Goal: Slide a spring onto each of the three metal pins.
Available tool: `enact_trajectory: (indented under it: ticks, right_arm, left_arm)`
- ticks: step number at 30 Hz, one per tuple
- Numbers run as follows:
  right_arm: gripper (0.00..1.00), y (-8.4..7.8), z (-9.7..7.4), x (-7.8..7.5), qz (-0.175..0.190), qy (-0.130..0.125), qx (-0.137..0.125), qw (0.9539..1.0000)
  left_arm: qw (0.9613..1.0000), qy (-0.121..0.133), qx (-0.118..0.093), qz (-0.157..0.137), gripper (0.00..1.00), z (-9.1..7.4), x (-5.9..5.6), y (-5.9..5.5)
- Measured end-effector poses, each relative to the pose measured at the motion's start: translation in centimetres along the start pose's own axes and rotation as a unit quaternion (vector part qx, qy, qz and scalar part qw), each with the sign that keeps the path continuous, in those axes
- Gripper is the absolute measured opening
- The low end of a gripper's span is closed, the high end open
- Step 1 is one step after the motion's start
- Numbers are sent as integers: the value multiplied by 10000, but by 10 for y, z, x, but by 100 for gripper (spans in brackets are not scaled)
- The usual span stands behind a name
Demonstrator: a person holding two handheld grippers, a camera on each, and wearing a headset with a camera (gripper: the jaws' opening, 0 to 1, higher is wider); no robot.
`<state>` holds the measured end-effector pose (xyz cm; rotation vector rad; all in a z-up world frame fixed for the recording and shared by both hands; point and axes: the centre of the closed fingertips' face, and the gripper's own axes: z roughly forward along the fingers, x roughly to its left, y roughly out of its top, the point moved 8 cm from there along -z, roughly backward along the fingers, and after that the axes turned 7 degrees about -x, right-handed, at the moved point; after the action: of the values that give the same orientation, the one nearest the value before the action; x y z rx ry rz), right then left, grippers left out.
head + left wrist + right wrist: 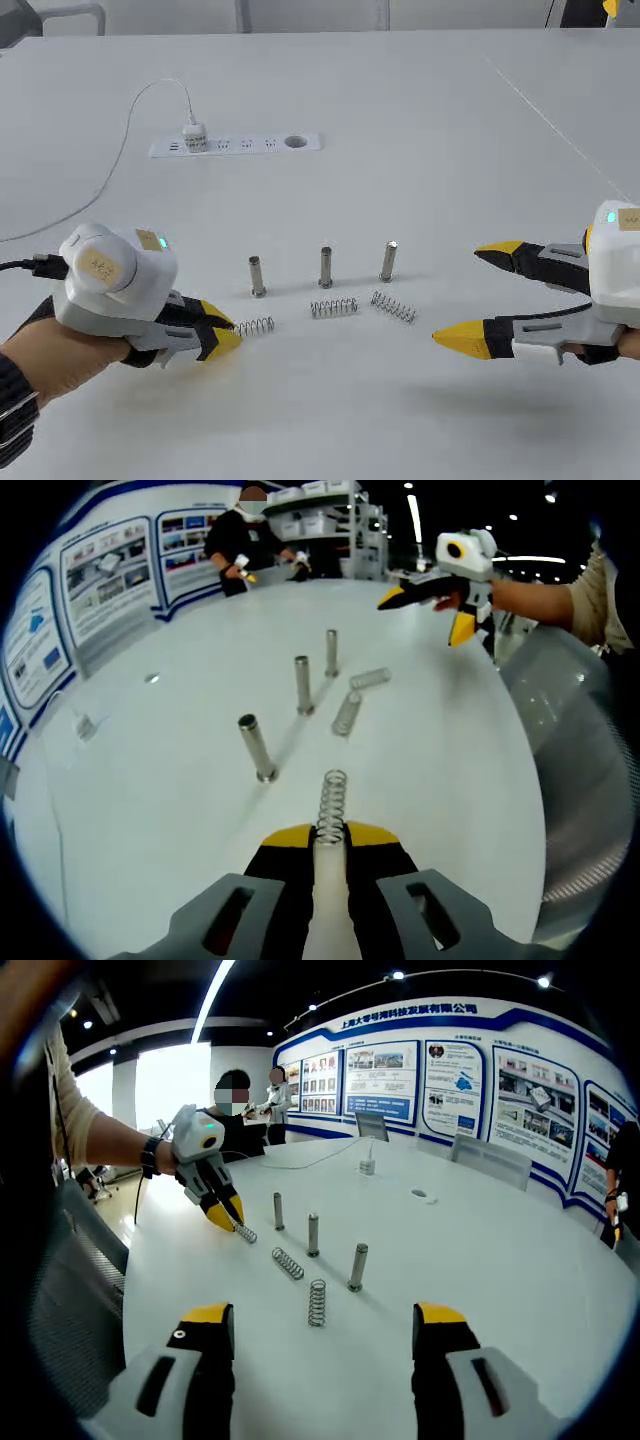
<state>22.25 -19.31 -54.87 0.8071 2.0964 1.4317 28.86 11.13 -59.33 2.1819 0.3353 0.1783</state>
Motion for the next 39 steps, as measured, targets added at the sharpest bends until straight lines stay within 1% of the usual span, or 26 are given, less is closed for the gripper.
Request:
enact_trajectory:
  ticks: [2, 5, 8, 15, 18, 22, 28, 30, 35, 39]
  right_arm:
    - [72, 0, 0, 0, 0, 10, 3, 10000]
    - [67, 1, 0, 0, -43, 4, -3, 10000]
    - [64, 4, -1, 2, -66, 14, -22, 10000]
    - [53, 7, 2, 8, -160, 168, 15, 9997]
    - [52, 10, 5, 12, -192, 256, 31, 9995]
    - [50, 13, 12, 20, -267, 479, 97, 9984]
    - [48, 15, 26, 35, -491, 848, 253, 9949]
    - [47, 16, 30, 39, -558, 929, 284, 9937]
    - [44, 24, 41, 41, -676, 1056, 248, 9918]
    - [41, 29, 49, 46, -793, 1202, 254, 9893]
  left_arm:
    - [10000, -7, -11, -1, 10, -1, -1, 1]
    - [10000, -3, -30, -7, 10, -1, -1, 2]
    - [10000, -11, -74, 5, 10, -3, -3, 5]
    - [9998, -67, -147, 108, 10, -5, -7, 16]
    - [9996, -101, -202, 148, 10, -5, -9, 21]
    - [9993, -168, -246, 231, 10, -3, -14, 27]
    - [9986, -282, -298, 330, 10, -1, -21, 36]
    - [9983, -322, -298, 374, 10, 1, -23, 38]
    - [9977, -399, -315, 454, 10, 4, -28, 43]
    - [9971, -443, -348, 514, 10, 5, -31, 47]
